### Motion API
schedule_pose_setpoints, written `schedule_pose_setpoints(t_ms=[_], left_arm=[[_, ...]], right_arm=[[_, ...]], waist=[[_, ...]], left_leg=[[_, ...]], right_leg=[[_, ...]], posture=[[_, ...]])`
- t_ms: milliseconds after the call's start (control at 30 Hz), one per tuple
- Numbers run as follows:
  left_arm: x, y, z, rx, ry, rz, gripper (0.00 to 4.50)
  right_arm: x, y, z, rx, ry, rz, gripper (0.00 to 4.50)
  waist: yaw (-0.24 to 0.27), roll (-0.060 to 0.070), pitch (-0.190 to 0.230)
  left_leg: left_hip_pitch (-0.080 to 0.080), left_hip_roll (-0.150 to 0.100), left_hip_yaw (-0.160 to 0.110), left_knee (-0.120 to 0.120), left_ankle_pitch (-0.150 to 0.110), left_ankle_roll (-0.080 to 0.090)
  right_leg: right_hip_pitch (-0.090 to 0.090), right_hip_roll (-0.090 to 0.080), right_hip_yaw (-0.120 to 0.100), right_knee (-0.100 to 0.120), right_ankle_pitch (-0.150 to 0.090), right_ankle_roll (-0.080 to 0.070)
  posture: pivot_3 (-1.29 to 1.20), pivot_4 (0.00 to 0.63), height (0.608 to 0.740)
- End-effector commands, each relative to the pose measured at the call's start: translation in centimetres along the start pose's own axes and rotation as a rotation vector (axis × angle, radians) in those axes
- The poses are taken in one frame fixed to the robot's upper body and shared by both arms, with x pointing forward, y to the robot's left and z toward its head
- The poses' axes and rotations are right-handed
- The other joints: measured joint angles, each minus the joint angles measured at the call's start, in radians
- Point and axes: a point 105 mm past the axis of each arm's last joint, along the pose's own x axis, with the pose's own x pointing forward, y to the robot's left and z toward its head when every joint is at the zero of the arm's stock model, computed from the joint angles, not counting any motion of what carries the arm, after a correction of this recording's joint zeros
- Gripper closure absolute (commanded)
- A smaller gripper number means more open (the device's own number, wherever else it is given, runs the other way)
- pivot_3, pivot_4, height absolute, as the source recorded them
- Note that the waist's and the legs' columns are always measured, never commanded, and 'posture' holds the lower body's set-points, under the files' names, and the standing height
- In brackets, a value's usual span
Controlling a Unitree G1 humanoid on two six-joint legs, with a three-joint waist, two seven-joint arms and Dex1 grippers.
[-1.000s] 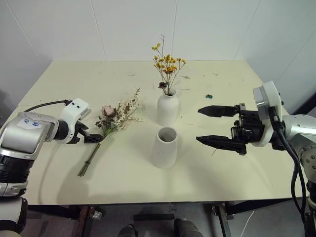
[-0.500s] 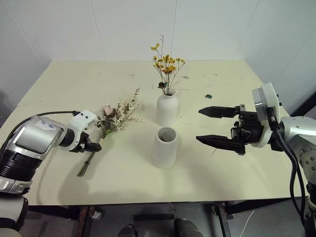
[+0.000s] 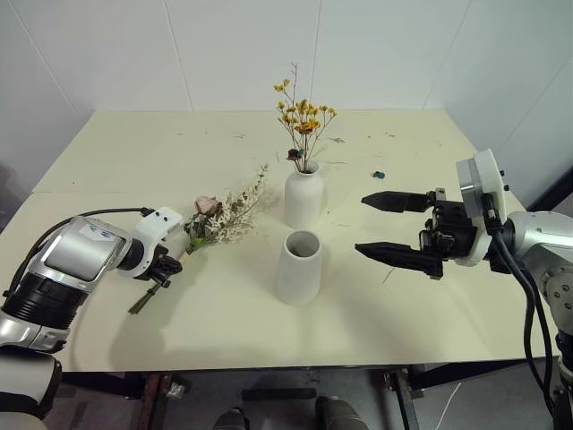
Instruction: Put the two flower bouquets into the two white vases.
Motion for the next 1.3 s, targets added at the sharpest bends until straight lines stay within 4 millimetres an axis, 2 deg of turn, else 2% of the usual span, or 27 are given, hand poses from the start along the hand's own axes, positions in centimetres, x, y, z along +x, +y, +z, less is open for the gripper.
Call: schedule_pose_setpoints(t_ms=[33,200,267,367,467,533,600,667,767,933,1033,1167,1267,1300], left_arm=[[-0.6,1.1,1.8,0.002,-0.117,0.049,4.49],[-2.1,2.8,4.8,-0.003,-0.343,0.120,4.49],[-2.5,4.5,5.2,-0.031,-0.386,0.205,4.49],[-3.4,5.7,6.4,-0.033,-0.486,0.281,4.49],[-5.9,6.9,9.7,-0.031,-0.773,0.357,4.49],[-6.8,7.1,10.8,-0.023,-0.890,0.373,4.49],[-7.7,6.2,12.3,0.018,-1.004,0.328,4.49],[-9.4,4.2,14.6,0.067,-1.197,0.228,4.49],[-11.4,1.9,16.5,0.076,-1.429,0.075,4.49],[-15.2,-0.8,17.5,0.107,-1.769,-0.190,4.49],[-15.2,-1.7,17.8,0.112,-1.772,-0.282,4.49],[-14.9,-4.6,17.8,0.188,-1.741,-0.494,4.49],[-15.0,-5.4,17.7,0.203,-1.744,-0.569,4.49],[-15.3,-6.3,17.5,0.208,-1.757,-0.648,4.49]], right_arm=[[-0.6,0.0,1.1,-0.053,-0.012,-0.023,0.00],[-1.0,-0.1,1.0,-0.055,-0.010,-0.042,0.00],[-1.1,-0.1,1.0,-0.055,-0.012,-0.051,0.00],[-1.2,0.0,1.0,-0.054,-0.017,-0.060,0.00],[-1.4,-0.2,1.0,-0.054,-0.019,-0.078,0.00],[-1.5,-0.3,1.0,-0.054,-0.020,-0.086,0.00],[-1.6,-0.3,0.9,-0.055,-0.019,-0.091,0.00],[-1.6,-0.3,1.0,-0.055,-0.025,-0.096,0.00],[-1.7,-0.3,0.9,-0.054,-0.028,-0.103,0.00],[-2.2,0.6,1.3,-0.015,-0.074,-0.070,0.00],[-2.9,1.2,1.4,0.001,-0.083,-0.050,0.00],[-4.3,2.2,1.1,0.008,-0.065,-0.014,0.00],[-4.8,2.4,0.9,0.005,-0.061,-0.005,0.00],[-5.1,2.6,1.0,-0.012,-0.078,0.008,0.00]], waist=[[0.002,0.000,0.000],[0.014,0.000,0.000],[0.019,0.000,0.000],[0.020,0.000,0.000],[0.024,-0.001,0.000],[0.027,-0.001,0.000],[0.026,-0.001,-0.001],[0.026,-0.001,-0.001],[0.032,-0.002,-0.001],[0.025,-0.002,-0.001],[0.019,-0.002,-0.001],[0.023,-0.002,-0.001],[0.023,-0.002,-0.001],[0.023,-0.002,-0.001]], left_leg=[[0.000,0.000,0.000,0.000,0.000,0.000],[0.000,0.000,0.000,0.001,0.000,0.000],[0.000,0.000,0.000,0.001,0.000,0.000],[0.000,0.000,0.000,0.001,0.000,0.000],[0.000,0.000,0.000,0.001,0.000,0.000],[-0.001,0.000,0.000,0.002,0.000,0.000],[-0.001,0.000,0.001,0.002,0.000,-0.001],[-0.001,-0.001,0.001,0.002,0.000,-0.001],[-0.001,-0.001,0.001,0.003,0.000,-0.001],[-0.001,-0.001,0.002,0.004,0.000,-0.001],[0.000,-0.001,0.002,0.004,0.000,0.000],[0.000,-0.001,0.002,0.006,0.000,0.000],[0.000,-0.001,0.002,0.009,0.000,0.000],[0.000,-0.001,0.002,0.010,0.000,0.000]], right_leg=[[0.000,0.000,0.000,0.000,0.000,0.000],[0.000,0.000,0.000,0.000,0.000,0.000],[0.000,0.000,0.000,0.000,0.000,0.000],[0.000,0.000,0.000,0.000,0.000,0.000],[0.000,0.000,0.000,0.000,0.001,0.001],[0.000,0.000,0.000,0.000,0.001,0.001],[0.000,0.000,0.000,-0.001,0.002,0.002],[0.001,-0.001,0.000,-0.002,0.002,0.002],[0.001,-0.001,0.000,-0.001,0.002,0.002],[0.001,-0.001,0.001,-0.002,0.003,0.003],[0.001,-0.001,0.001,-0.001,0.003,0.003],[0.002,0.000,0.001,0.000,0.003,0.004],[0.006,0.000,0.002,-0.002,0.005,0.006],[0.006,0.000,0.002,-0.003,0.006,0.006]], posture=[[0.00,0.150,0.740],[0.00,0.150,0.740],[0.00,0.150,0.740],[0.00,0.150,0.740],[0.00,0.150,0.740],[0.00,0.150,0.740],[0.00,0.150,0.740],[0.00,0.150,0.740],[0.00,0.150,0.740],[0.00,0.150,0.740],[0.00,0.150,0.740],[0.00,0.150,0.740],[0.00,0.150,0.740],[0.00,0.150,0.740]])
